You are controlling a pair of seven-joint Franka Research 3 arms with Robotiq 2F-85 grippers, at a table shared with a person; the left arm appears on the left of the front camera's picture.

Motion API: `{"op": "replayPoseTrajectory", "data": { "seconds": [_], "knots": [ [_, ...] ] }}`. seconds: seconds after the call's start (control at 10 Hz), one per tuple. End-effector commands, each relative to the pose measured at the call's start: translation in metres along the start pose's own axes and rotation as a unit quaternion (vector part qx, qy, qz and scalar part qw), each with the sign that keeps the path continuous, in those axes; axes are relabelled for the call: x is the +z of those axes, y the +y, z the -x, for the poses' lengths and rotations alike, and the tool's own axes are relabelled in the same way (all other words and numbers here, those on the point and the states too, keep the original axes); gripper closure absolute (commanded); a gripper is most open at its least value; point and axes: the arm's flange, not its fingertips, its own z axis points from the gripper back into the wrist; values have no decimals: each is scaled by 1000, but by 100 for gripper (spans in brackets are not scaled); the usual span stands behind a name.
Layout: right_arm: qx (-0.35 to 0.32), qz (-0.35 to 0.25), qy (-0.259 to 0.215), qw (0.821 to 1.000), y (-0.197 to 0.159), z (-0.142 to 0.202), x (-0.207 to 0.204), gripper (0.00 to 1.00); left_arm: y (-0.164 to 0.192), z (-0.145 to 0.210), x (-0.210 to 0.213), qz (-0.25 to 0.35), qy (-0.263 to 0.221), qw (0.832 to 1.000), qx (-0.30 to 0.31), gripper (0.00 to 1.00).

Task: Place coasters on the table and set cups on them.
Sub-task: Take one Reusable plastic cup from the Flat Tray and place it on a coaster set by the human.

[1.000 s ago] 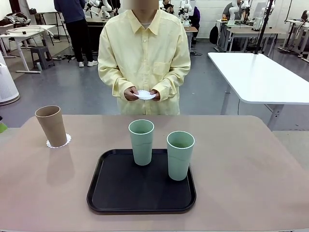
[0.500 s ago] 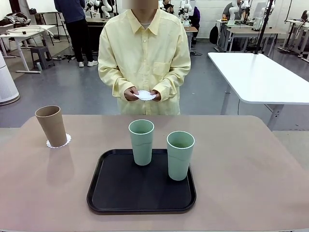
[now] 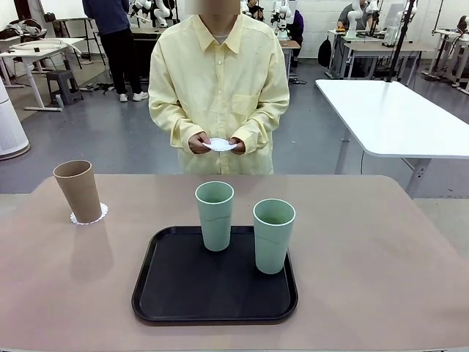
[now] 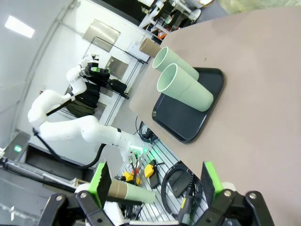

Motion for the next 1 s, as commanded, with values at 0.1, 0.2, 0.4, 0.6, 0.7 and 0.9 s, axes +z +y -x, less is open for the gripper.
{"op": "replayPoseTrajectory", "data": {
  "seconds": [0.1,0.2,0.4,0.6,0.7,0.9],
  "knots": [
    [7,-7,-4,1000,0,-2,0,0,32,-14,25,8,9,1000,-16,0],
    [7,-7,-4,1000,0,-2,0,0,28,-19,22,7,18,999,-46,0],
    [7,-7,-4,1000,0,-2,0,0,32,-9,19,2,19,1000,-15,0],
    [7,-7,-4,1000,0,-2,0,0,32,-9,19,2,19,1000,-15,0],
    [7,-7,-4,1000,0,-2,0,0,32,-9,19,2,19,1000,-15,0],
    [7,-7,-4,1000,0,-2,0,0,32,-9,19,2,19,1000,-15,0]
  ]
}}
